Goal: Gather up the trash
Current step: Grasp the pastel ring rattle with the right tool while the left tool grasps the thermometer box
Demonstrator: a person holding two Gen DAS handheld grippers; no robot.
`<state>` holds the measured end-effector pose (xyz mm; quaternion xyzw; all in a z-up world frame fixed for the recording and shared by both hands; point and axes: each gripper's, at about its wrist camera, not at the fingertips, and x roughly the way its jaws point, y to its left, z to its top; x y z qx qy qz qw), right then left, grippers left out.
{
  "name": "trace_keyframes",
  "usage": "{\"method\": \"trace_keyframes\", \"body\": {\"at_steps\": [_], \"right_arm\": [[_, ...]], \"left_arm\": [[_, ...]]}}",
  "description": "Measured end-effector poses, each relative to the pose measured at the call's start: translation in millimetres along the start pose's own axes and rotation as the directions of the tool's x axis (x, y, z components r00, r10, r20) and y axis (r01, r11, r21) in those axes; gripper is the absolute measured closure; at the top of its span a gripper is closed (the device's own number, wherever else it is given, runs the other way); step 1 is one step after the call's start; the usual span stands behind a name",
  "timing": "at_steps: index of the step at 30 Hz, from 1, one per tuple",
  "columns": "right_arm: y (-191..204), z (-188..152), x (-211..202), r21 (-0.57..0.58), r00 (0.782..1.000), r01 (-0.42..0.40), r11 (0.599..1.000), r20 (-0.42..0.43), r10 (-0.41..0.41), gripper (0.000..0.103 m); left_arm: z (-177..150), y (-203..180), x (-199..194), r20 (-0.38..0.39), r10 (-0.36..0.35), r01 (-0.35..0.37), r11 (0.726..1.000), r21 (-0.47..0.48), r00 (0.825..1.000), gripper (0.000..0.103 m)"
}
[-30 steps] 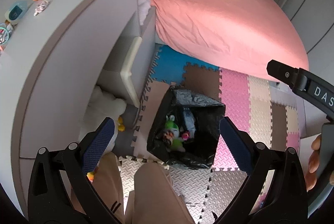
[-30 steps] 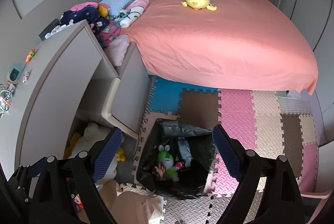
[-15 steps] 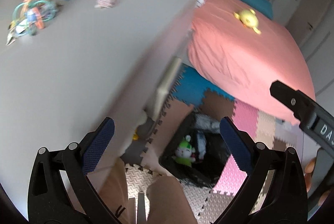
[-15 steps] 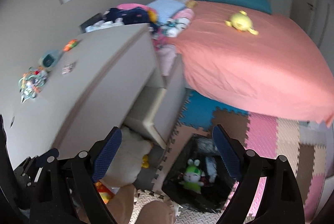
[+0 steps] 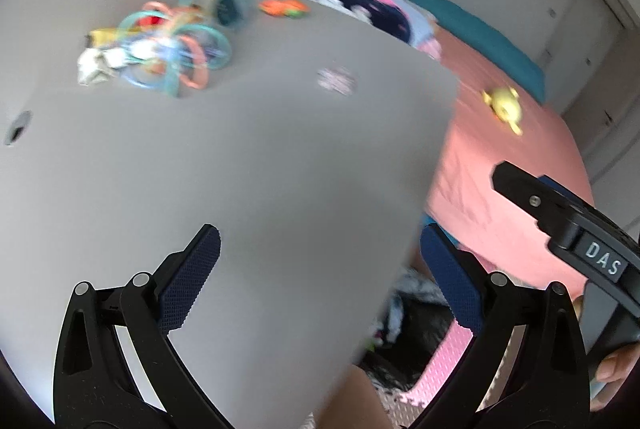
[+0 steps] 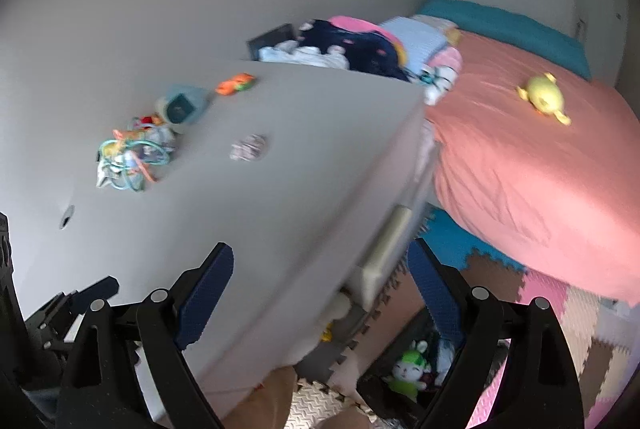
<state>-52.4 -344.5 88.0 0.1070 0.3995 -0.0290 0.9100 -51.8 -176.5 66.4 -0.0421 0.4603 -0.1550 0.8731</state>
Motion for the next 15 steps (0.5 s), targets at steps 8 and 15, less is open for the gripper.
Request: {"method": "trace_keyframes", "body": {"at_steps": [8,15], "right_arm": [[82,24,31,-0.11,0.994,-0.103,0.989,-0.03,0.101,0.014],[145,42,66,-0.167,0.983,-0.179,0.97,-0.069,0.17,0.014]], "left_arm": [[34,83,-22,0.083,0.113,-0.11,0.993,-0.041,0.99,0.006],[59,142,-24,0.096,0.188,-0.182,0.981,-0.066,0.978,0.006]]}}
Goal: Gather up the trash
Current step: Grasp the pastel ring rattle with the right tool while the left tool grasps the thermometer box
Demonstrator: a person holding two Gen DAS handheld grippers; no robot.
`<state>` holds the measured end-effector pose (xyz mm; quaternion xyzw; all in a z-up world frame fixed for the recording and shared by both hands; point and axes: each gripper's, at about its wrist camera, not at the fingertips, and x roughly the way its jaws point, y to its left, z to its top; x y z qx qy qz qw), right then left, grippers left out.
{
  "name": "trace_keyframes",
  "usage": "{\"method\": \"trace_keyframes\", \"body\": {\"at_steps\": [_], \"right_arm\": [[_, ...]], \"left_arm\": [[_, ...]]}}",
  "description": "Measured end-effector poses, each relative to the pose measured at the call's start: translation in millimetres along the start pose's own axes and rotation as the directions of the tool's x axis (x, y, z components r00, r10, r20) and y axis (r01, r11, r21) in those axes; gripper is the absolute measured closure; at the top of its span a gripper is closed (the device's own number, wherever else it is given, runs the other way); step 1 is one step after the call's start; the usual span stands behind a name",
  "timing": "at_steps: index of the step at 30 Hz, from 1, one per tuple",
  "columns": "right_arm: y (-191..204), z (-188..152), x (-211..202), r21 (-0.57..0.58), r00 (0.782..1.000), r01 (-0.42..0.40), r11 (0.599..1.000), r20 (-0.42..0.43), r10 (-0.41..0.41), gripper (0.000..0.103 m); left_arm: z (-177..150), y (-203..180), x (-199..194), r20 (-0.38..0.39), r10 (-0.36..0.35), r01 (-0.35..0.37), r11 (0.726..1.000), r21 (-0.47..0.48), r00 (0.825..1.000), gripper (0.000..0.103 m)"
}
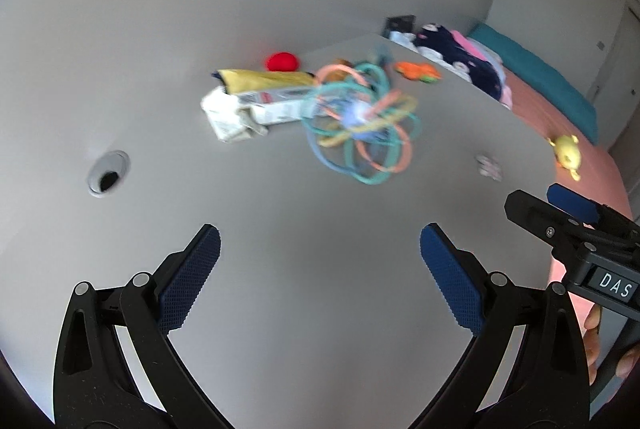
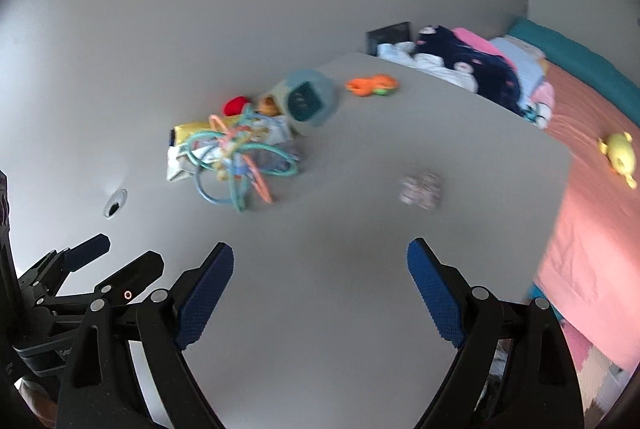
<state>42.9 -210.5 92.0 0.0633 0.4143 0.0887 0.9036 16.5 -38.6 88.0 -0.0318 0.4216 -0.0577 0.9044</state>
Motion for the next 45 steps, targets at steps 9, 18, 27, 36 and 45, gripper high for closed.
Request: {"method": "trace_keyframes", "body": {"at_steps": [9,18,27,36,45], "right_arm": [[38,34,49,-0.014,0.997,-0.07,0.997,-0.038,0.069,0.016],[47,52,95,-0.054,0.992,-0.031,0.998,-0.121,0.024,0.034],[60,56,99,-0.103,0.985,-0.13,0.986,-0.126,0.117,0.076],[40,78,53,-0.095,0.994,-0.11,0.989,-0.019,0.109,0.076],[2,95,44,-0.028,0.996,-0.094,0.995,0.01,0.094,0.076]], "left_arm": [[23,32,19,0.005,0.041,-0.041,0.999,0.004,0.999,0.006],[36,51,39,-0.025,0.039,-0.039,0.999,0.0,0.999,0.006],[56,44,50,-0.002,0.043,-0.042,0.996,0.072,0.999,0.006],[96,25,78,-0.015,-0.049,0.051,0.957,0.284,0.999,0.006],[104,-20,129,-0.057,-0.048,0.071,0.847,0.527,0.997,0.013]]}}
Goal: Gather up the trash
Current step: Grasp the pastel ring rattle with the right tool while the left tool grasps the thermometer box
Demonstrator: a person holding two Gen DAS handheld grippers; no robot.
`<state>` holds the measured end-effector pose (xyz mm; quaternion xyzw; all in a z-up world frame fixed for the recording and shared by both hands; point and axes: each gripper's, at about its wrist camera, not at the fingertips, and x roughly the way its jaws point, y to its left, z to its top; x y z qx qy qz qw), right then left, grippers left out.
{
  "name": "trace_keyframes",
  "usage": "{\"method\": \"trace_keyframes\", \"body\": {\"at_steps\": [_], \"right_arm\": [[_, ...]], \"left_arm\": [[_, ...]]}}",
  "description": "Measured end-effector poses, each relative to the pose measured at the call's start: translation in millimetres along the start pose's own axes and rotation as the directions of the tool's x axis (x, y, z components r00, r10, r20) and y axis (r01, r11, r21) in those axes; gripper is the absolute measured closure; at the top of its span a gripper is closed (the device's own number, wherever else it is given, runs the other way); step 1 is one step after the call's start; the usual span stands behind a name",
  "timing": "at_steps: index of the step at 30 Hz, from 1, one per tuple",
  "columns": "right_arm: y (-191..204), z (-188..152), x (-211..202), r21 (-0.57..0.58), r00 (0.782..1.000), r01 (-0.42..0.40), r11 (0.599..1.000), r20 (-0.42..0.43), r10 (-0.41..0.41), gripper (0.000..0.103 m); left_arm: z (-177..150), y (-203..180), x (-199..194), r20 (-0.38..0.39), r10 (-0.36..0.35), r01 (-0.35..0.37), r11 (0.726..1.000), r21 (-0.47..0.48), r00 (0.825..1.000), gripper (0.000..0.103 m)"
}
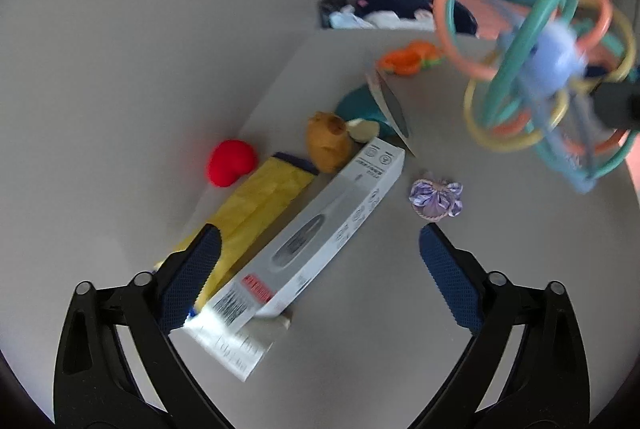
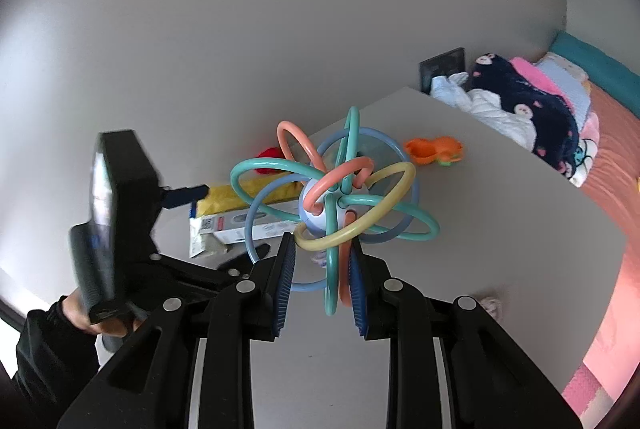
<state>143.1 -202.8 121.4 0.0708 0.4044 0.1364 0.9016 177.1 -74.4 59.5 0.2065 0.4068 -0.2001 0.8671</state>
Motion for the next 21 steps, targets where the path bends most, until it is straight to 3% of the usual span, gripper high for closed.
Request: {"method": "trace_keyframes", "body": {"at_steps": [4,5,7,12,19,21], "right_arm": [[-9,-1,-1,0.009,1.0,0.004,1.0,0.001,-0.004,0.075],[-10,-2,-2,0.011,1.0,0.003,1.0,0.002,-0.003,0.075],[-13,-3,-2,0.017,1.0,0.002,1.0,0.004,-0.002,0.075],[-17,-5,-2,0.032,1.0,-0.008,0.999,0.001,0.008,0.075],[-20,-9,-8,0.053,1.0,-0.005,0.999,0.009,0.004,0.075],[-22,-9,-11,0.06,1.0,0.0,0.998,0.013,-0.001,0.075]], "left_arm": [[6,-4,29,-0.048,-0.001,0.002,1.0,0.022,0.999,0.033],[6,-5,35,-0.059,0.003,-0.001,1.0,0.024,0.998,0.047],[7,-4,38,-0.054,0.013,-0.013,1.0,0.014,0.998,0.049],[8,1,42,-0.074,-0.051,0.047,0.997,-0.063,0.996,0.053],[5,-12,52,-0.097,-0.008,0.007,1.0,-0.007,0.995,0.053],[4,-11,51,-0.093,-0.028,0.025,0.999,-0.031,0.995,0.063]]}}
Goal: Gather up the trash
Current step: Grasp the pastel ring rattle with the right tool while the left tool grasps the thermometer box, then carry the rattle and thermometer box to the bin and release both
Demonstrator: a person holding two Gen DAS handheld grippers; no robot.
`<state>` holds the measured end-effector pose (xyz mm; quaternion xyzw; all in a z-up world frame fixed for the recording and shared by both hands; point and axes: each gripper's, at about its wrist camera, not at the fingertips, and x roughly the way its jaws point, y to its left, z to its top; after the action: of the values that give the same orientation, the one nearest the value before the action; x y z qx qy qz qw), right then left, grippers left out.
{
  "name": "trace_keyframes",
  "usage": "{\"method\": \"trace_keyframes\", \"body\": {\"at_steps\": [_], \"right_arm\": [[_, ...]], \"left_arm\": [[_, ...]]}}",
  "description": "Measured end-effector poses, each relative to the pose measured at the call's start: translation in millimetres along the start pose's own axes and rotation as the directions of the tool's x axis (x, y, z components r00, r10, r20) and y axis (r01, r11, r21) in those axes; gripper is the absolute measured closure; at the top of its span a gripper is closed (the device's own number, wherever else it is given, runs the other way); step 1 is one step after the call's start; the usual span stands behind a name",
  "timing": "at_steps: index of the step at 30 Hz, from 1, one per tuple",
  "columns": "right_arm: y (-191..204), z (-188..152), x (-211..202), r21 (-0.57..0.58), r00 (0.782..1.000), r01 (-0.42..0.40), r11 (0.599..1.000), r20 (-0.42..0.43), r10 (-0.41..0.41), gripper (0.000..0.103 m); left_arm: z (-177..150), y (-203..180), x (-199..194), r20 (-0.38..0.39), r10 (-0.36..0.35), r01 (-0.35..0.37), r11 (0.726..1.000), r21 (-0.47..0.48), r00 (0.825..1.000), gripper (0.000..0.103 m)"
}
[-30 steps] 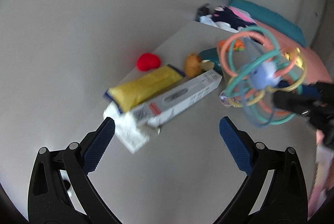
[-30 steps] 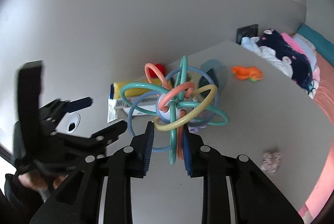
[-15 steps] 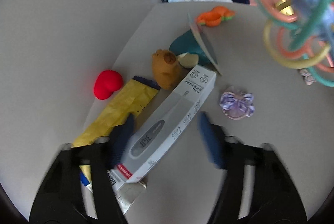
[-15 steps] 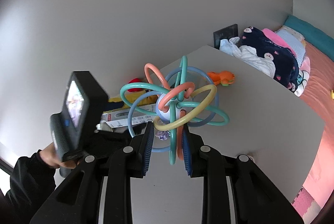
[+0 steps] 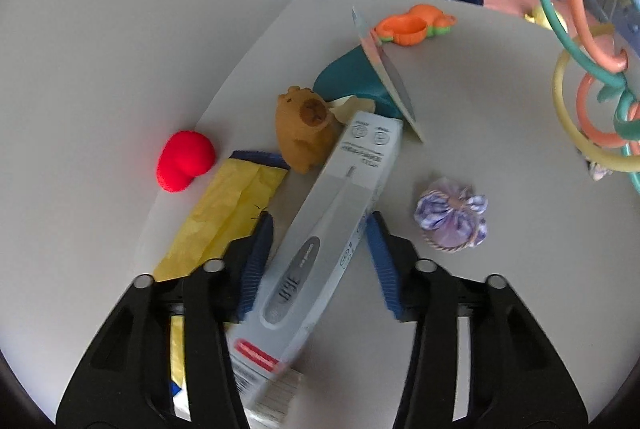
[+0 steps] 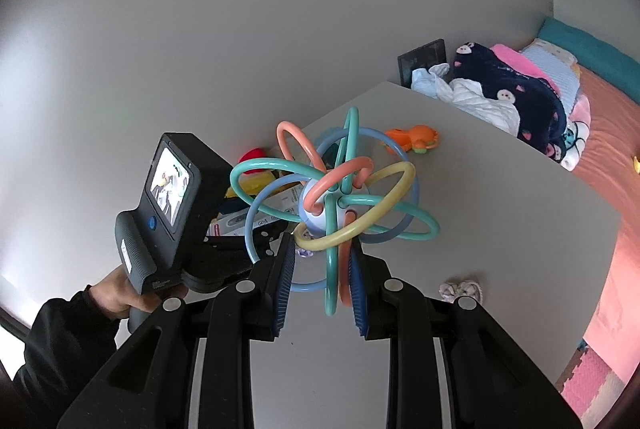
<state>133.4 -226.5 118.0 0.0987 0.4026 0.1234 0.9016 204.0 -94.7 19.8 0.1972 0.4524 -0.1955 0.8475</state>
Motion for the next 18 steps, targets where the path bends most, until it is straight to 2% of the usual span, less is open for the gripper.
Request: {"method": "trace_keyframes", "body": {"at_steps": [2,3,6,11,16,18], "right_arm": [[1,-1,-3,0.0,1.0,0.004,1.0,0.003,-0.004,0.075],[1,-1,-5,0.0,1.0,0.005,1.0,0.005,-0.005,0.075],[2,-4,-13,0.007,1.0,0.007,1.0,0.016,-0.007,0.075],[7,-9,-29,0.021,0.999,-0.007,1.0,0.034,0.006,0.075],[7,-14,-56,0.038,0.997,-0.012,0.999,0.071,0.009,0.075],[4,-20,-70,0.047,0.996,-0.016,0.999,0.084,0.012,0.075]], "left_arm": [[-3,3,-4,0.006,-0.02,0.021,0.999,-0.041,1.0,0.073],[-4,6,-7,0.008,-0.023,0.024,0.997,-0.068,1.0,0.074],[-9,10,-20,0.035,-0.017,0.021,0.993,-0.119,0.999,0.074],[-13,28,-66,0.083,-0.055,0.074,0.968,-0.238,0.995,0.074],[-16,27,-118,0.142,-0.026,0.065,0.958,-0.279,0.99,0.074],[-20,18,-138,0.152,-0.017,0.058,0.962,-0.268,0.988,0.074]]}}
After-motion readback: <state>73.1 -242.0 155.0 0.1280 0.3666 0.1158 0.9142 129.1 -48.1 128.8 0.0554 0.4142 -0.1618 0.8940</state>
